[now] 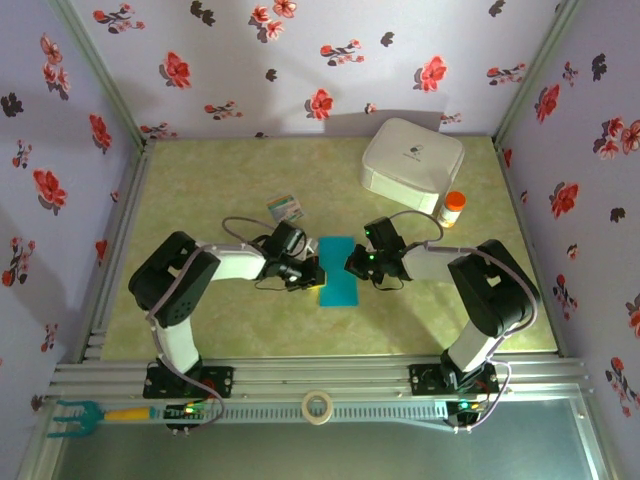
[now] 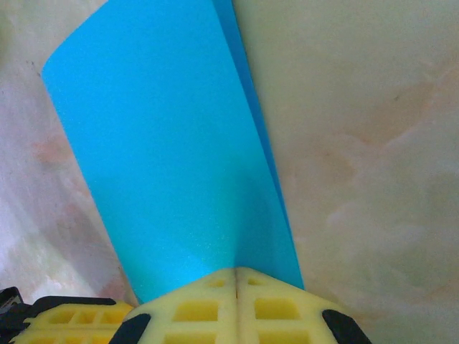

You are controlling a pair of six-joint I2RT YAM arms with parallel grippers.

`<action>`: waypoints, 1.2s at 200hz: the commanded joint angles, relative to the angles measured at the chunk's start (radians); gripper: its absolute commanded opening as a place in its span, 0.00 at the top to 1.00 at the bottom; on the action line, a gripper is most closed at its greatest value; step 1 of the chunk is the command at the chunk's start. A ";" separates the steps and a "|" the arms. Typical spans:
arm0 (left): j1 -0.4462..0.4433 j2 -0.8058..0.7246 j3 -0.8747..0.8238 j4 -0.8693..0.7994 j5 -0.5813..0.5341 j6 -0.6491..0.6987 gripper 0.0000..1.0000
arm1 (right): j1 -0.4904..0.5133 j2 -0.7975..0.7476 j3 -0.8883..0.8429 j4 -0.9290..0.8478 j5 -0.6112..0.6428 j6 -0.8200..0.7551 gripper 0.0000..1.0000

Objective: Fold a paper plane with a square sheet of paper (pick it up from the middle)
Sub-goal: First fold the square sheet of paper in half at the center of the table.

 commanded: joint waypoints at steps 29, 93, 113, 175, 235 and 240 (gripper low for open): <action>0.040 -0.024 0.168 -0.122 -0.009 -0.002 0.96 | -0.010 0.020 -0.014 -0.156 0.064 -0.039 1.00; 0.099 0.145 0.300 -0.093 0.073 0.006 0.95 | -0.010 0.017 -0.011 -0.166 0.063 -0.040 1.00; 0.103 0.184 0.307 -0.086 0.088 0.013 0.95 | -0.011 0.016 -0.011 -0.167 0.061 -0.041 1.00; 0.112 0.210 0.231 -0.109 0.010 0.029 0.95 | -0.010 0.025 -0.005 -0.165 0.054 -0.050 1.00; 0.126 0.150 0.321 -0.089 0.063 0.013 0.93 | -0.010 0.026 0.024 -0.205 0.048 -0.100 1.00; 0.129 0.158 0.333 -0.090 0.067 0.013 0.93 | -0.010 0.027 0.024 -0.205 0.046 -0.100 1.00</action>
